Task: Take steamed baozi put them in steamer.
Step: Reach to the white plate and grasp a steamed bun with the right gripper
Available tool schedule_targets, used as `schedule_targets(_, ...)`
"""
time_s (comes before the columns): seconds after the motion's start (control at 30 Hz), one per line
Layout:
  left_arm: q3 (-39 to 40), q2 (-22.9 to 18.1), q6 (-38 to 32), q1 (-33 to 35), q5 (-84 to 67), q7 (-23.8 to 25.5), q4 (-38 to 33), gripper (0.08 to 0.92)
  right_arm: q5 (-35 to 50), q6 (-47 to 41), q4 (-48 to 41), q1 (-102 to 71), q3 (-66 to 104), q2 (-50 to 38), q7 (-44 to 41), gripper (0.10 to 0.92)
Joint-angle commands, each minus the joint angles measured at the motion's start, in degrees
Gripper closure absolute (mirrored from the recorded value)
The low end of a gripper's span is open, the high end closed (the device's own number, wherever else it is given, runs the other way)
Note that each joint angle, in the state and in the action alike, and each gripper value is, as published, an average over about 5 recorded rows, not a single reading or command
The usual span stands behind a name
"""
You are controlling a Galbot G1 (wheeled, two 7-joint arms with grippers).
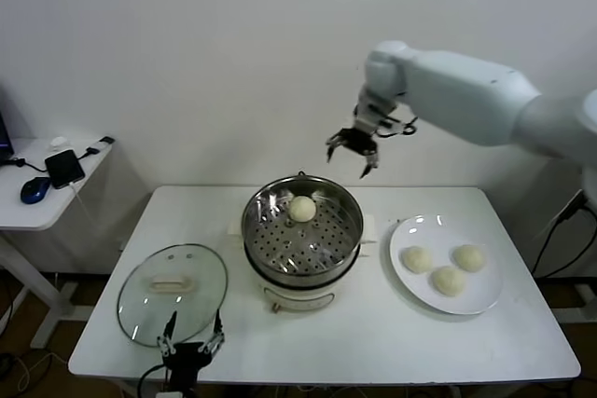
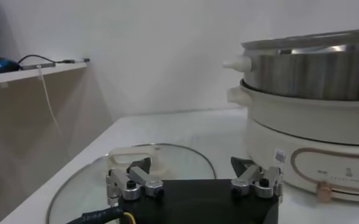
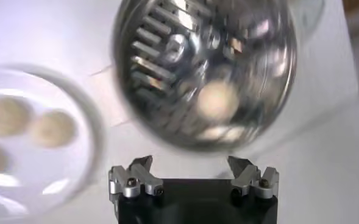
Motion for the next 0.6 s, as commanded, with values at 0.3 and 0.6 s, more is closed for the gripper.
schedule_targets(0.3,-0.7,0.1,-0.2,-0.1,-0.3,-0.1,0.0,0.177,12.6,-32.2,19.4,-2.6,-14.1,-25.4,8.2,0.203)
schedule_targets(0.6,-0.8,-0.1,-0.3,0.7,-0.1,-0.3,-0.1,0.177,7.0,-36.0,10.1,-23.1,3.7,-21.6,12.0,0.203)
